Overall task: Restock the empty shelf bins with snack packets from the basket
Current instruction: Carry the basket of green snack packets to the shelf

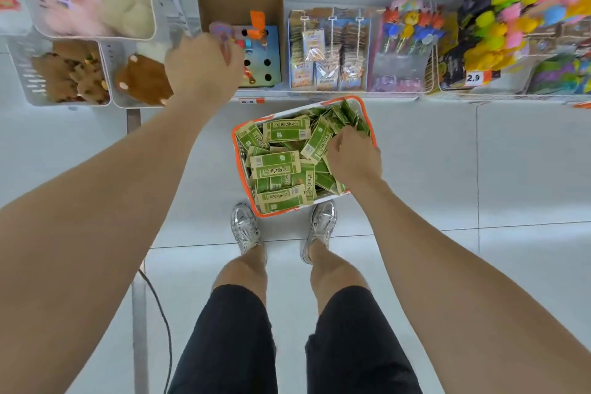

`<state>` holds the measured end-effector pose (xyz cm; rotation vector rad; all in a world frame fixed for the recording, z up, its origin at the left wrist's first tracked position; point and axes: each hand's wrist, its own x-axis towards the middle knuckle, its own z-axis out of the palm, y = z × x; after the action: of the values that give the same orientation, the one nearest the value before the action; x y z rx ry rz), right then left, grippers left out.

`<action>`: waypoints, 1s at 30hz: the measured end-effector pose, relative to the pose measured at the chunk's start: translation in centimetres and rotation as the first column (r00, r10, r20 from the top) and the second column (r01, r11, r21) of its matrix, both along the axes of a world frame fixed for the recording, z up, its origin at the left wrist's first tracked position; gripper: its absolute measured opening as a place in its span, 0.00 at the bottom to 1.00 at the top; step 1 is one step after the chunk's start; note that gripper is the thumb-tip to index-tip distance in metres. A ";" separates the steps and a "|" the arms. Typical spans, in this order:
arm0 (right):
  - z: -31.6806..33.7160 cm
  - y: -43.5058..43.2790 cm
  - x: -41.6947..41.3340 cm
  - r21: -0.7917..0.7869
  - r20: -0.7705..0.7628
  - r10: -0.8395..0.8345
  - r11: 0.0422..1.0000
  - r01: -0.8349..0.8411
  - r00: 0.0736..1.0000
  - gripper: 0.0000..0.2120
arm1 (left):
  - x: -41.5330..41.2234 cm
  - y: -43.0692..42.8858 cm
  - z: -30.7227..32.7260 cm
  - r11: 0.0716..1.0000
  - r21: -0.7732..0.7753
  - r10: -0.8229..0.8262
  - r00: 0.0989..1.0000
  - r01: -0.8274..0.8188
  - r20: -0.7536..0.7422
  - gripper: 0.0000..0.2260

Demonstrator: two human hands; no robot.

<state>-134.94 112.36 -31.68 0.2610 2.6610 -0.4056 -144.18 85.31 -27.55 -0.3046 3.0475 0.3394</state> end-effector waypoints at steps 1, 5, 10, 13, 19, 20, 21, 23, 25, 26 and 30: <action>-2.2 0.4 -0.4 -0.005 -0.002 -0.015 1.000 0.015 1.000 0.13 | -0.4 0.1 -2.4 1.000 0.000 0.029 1.000 -0.029 0.008 0.23; -10.9 2.4 -1.7 -0.001 -0.016 -0.102 0.995 0.102 0.995 0.16 | -1.1 1.7 -11.6 0.993 0.039 0.105 0.993 -0.107 0.047 0.23; -20.6 5.7 -3.2 0.046 -0.046 -0.212 0.976 0.214 0.976 0.17 | -0.5 3.3 -21.5 0.979 0.045 0.194 0.976 -0.199 0.101 0.27; -25.1 7.6 -3.8 0.088 -0.083 -0.284 0.953 0.291 0.955 0.20 | -0.1 3.9 -26.3 0.970 0.024 0.237 0.962 -0.242 0.136 0.29; -31.6 9.9 -4.7 -0.024 -0.031 -0.437 0.899 0.437 0.899 0.37 | 2.5 4.8 -33.5 0.930 0.115 0.304 0.908 -0.349 0.289 0.33; -32.3 10.2 -4.8 -0.038 -0.022 -0.448 0.894 0.447 0.894 0.39 | 3.1 5.1 -34.4 0.921 0.104 0.322 0.883 -0.376 0.341 0.35; -33.1 10.4 -4.9 -0.052 -0.038 -0.460 0.887 0.458 0.887 0.40 | 3.7 5.5 -35.1 0.910 0.095 0.340 0.857 -0.404 0.387 0.37; -34.0 10.4 -5.0 -0.076 -0.109 -0.505 0.863 0.500 0.856 0.42 | 4.9 6.1 -36.3 0.882 0.112 0.364 0.814 -0.457 0.453 0.40; -34.3 10.3 -5.1 -0.097 -0.174 -0.553 0.833 0.544 0.815 0.43 | 6.2 6.6 -37.2 0.851 0.145 0.386 0.787 -0.506 0.481 0.45; -34.4 10.4 -5.2 -0.127 -0.190 -0.576 0.817 0.562 0.795 0.44 | 6.6 6.8 -37.6 0.837 0.149 0.400 0.775 -0.526 0.490 0.47; -34.6 11.6 -5.7 -0.066 -0.088 -0.612 0.791 0.609 0.786 0.52 | 7.9 7.5 -38.8 0.800 0.091 0.455 0.699 -0.593 0.552 0.56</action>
<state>-140.60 123.97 -66.32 1.1410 2.6056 -0.6751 -136.30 92.81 -66.31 -1.0763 2.2962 0.5772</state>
